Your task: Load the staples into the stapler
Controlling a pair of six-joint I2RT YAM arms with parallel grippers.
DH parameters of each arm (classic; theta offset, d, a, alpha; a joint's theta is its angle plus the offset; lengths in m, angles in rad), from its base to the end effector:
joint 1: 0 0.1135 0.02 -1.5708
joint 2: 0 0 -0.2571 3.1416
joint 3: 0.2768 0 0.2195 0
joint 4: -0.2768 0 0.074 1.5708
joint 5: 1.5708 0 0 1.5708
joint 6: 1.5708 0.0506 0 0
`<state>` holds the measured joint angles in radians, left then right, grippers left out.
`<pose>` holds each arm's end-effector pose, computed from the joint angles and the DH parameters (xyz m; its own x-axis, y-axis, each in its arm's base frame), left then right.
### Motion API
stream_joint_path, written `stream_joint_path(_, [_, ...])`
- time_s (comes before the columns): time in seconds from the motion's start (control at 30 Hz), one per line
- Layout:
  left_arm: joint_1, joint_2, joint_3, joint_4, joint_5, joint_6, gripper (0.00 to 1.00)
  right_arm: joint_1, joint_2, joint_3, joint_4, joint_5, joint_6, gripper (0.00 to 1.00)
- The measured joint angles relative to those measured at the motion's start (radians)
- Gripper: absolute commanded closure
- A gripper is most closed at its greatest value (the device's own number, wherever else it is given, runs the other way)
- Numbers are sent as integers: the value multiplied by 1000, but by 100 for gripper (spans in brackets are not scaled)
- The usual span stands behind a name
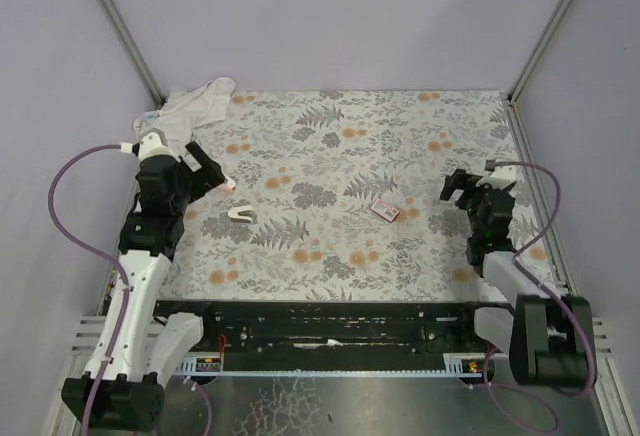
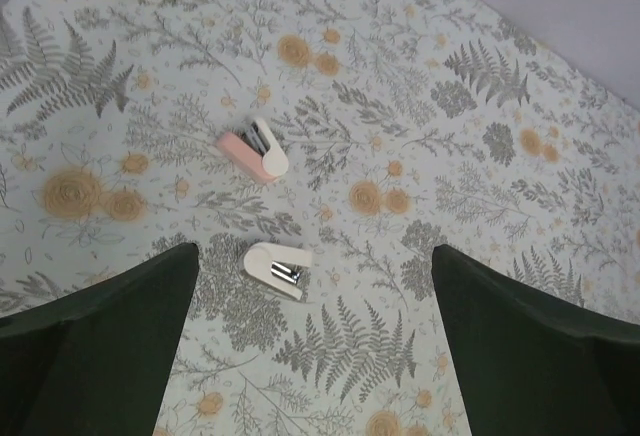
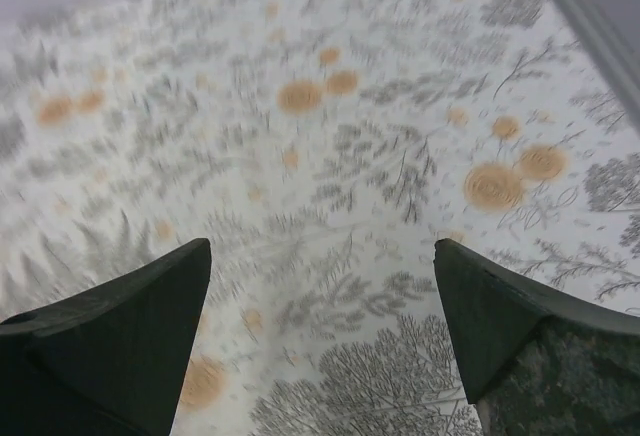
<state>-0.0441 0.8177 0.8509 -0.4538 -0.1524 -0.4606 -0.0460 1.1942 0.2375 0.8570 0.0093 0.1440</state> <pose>0.1666 0.0003 0.3174 -0.3232 -0.4255 -0.8453 -0.2663 0.8980 -0.3502 0.2199 -0.0106 0.2022 -0.0905 0.1478 -0.9849 0.0689 0.9875 0.1419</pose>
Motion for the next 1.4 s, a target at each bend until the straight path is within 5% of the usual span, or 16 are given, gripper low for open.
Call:
stream_joint_path(0.23, [0,63,91,-37,-5,50,0,-1,-177,264,-499,68,198,1])
stream_joint_path(0.47, [0,72,-16,87,50,122,0,0,-153,272,-790,-183,220,1])
stream_joint_path(0.7, [0,46,-61,98,31,187,0,0,-303,270,-1043,-207,275,7])
stream_joint_path(1.0, [0,109,-63,95,27,192,0,0,-349,167,-1028,-216,356,37])
stream_joint_path(1.4, [0,64,-63,95,40,184,0,127,-76,240,-925,-364,335,47])
